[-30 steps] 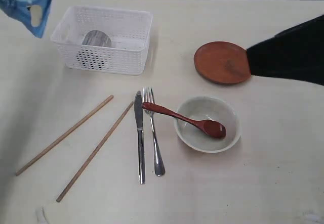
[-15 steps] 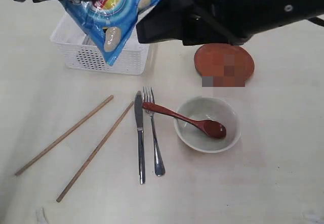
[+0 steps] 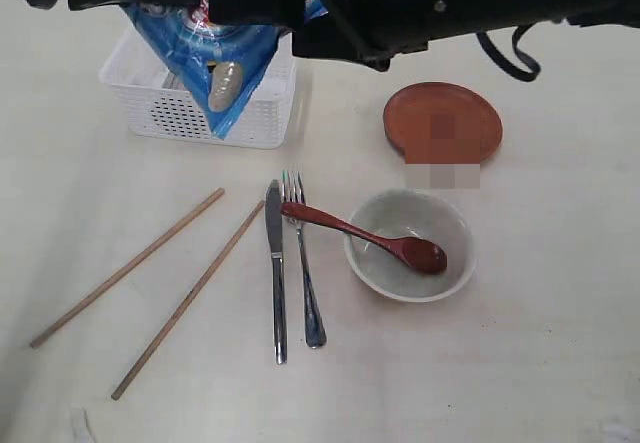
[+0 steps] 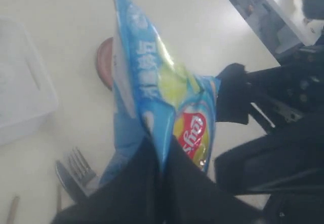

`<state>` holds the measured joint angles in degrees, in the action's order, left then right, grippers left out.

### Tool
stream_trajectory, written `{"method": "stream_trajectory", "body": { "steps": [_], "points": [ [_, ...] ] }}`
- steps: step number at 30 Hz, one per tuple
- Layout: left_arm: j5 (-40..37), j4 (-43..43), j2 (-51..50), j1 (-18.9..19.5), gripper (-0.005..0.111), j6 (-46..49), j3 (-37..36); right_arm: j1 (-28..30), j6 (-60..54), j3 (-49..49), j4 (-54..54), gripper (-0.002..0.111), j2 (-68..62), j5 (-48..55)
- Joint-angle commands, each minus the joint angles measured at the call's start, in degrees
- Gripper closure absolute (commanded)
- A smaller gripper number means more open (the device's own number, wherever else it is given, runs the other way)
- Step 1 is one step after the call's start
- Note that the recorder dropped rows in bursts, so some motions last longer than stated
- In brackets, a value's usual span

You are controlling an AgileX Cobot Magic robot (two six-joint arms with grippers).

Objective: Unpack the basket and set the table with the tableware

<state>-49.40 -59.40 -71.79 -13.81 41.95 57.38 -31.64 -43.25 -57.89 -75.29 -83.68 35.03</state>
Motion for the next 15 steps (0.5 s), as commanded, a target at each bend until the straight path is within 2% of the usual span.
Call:
{"method": "stream_trajectory", "body": {
  "steps": [1,4,6,9,15],
  "points": [
    [-1.96,-3.64,0.39,-0.26,0.107,0.22,0.04,0.24,-7.67,0.07,-8.89,0.028,-3.44,0.02],
    [-2.56,-4.46,0.39,-0.26,0.107,0.49,0.04,0.24,-13.97,0.07,-15.25,0.03,-4.05,2.53],
    [-2.54,-4.06,0.39,-0.26,0.107,0.49,0.04,0.14,-15.26,0.07,-16.74,0.038,-4.05,2.97],
    [-2.43,-3.84,0.39,-0.26,0.107,0.49,0.04,0.14,-15.9,0.07,-16.63,0.056,-3.93,2.82],
    [-2.77,-3.85,0.39,-0.26,0.103,0.49,0.04,0.14,-18.26,0.07,-15.65,0.106,-3.93,2.82]
  ]
}}
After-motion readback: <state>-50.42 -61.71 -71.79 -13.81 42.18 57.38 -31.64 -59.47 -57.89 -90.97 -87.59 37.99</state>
